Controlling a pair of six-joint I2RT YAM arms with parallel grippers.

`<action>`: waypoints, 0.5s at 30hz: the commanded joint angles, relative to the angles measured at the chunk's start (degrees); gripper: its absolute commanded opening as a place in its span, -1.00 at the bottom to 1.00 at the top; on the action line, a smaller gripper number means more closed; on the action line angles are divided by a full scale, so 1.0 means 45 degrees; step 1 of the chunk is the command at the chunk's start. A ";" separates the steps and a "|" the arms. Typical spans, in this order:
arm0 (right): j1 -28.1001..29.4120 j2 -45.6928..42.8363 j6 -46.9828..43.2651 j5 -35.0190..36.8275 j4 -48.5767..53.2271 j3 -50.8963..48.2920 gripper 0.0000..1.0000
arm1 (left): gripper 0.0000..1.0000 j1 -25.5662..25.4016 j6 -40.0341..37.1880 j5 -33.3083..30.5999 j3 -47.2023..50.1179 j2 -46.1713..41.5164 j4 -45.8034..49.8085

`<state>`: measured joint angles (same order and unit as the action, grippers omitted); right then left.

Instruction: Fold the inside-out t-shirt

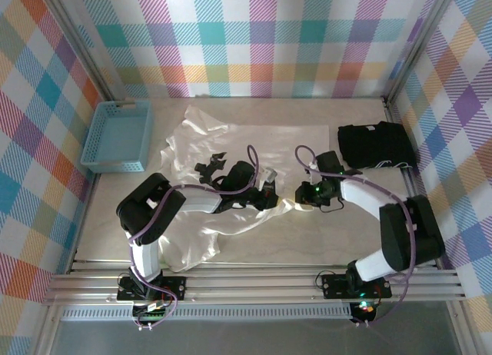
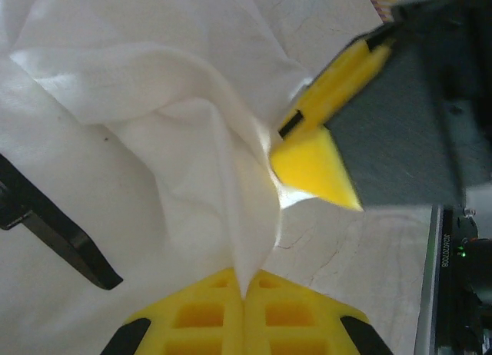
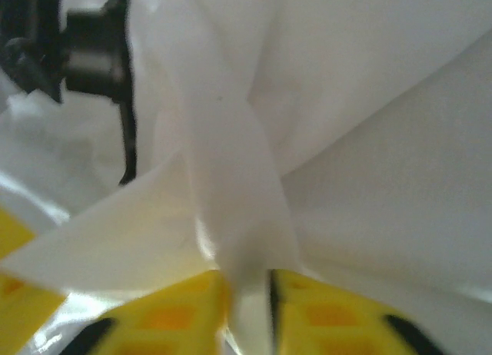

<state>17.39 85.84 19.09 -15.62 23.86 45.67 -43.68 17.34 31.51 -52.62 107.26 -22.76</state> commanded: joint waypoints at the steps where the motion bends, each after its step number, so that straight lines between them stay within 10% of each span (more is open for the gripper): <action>1: -0.0185 0.0016 -0.0480 0.1052 0.0496 0.1309 -0.83 | -1.00 0.0217 -0.0140 0.0211 0.0376 -0.0528 0.0130; 7: -0.1090 0.0546 -0.0532 0.2314 0.1132 0.2178 -0.97 | -1.00 0.0683 -0.0264 0.0377 0.0852 -0.0967 0.0261; 15: -0.0932 0.0119 -0.0742 0.1760 0.1201 0.1777 -0.41 | -1.00 0.0723 -0.0311 0.0487 0.0664 -0.0758 0.0444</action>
<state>12.82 88.53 16.95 -8.10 27.99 54.78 -40.93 17.08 32.53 -49.60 104.97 -22.15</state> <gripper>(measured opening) 0.284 0.051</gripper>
